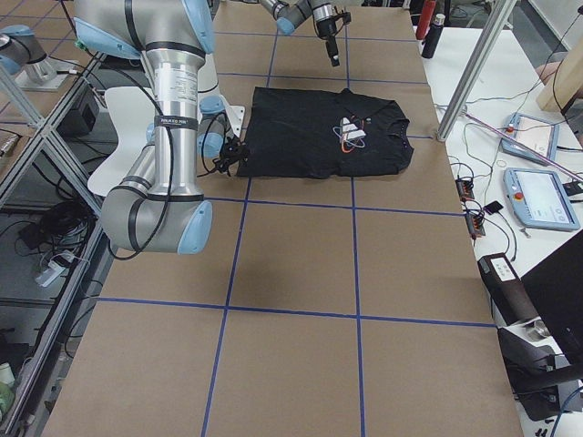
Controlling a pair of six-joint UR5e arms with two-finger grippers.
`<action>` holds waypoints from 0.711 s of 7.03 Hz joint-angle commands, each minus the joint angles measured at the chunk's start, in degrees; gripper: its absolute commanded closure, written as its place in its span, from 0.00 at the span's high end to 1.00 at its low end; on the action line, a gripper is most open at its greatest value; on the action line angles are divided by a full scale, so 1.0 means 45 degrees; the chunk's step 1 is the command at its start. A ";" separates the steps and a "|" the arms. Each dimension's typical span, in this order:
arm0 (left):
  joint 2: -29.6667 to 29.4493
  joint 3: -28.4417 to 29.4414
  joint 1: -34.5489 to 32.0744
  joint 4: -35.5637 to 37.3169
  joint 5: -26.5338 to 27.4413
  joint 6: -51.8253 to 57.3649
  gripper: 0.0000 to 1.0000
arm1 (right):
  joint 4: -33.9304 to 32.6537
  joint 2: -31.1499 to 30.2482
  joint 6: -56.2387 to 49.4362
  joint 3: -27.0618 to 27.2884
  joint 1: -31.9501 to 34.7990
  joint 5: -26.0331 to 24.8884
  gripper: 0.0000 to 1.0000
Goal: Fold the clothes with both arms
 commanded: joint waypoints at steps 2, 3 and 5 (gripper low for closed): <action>0.0287 -0.0140 0.0281 0.0000 0.0553 0.0000 0.83 | 0.0000 -0.0075 -0.0020 -0.0051 -0.0090 0.0000 0.60; 0.0481 -0.0218 0.0283 0.0000 0.0555 0.0000 0.83 | 0.0000 -0.0075 -0.0020 -0.0070 -0.0110 0.0000 0.56; 0.0483 -0.0238 0.0302 0.0000 0.0555 0.0000 0.83 | 0.0000 -0.0016 -0.0039 -0.0090 -0.0129 0.0000 0.55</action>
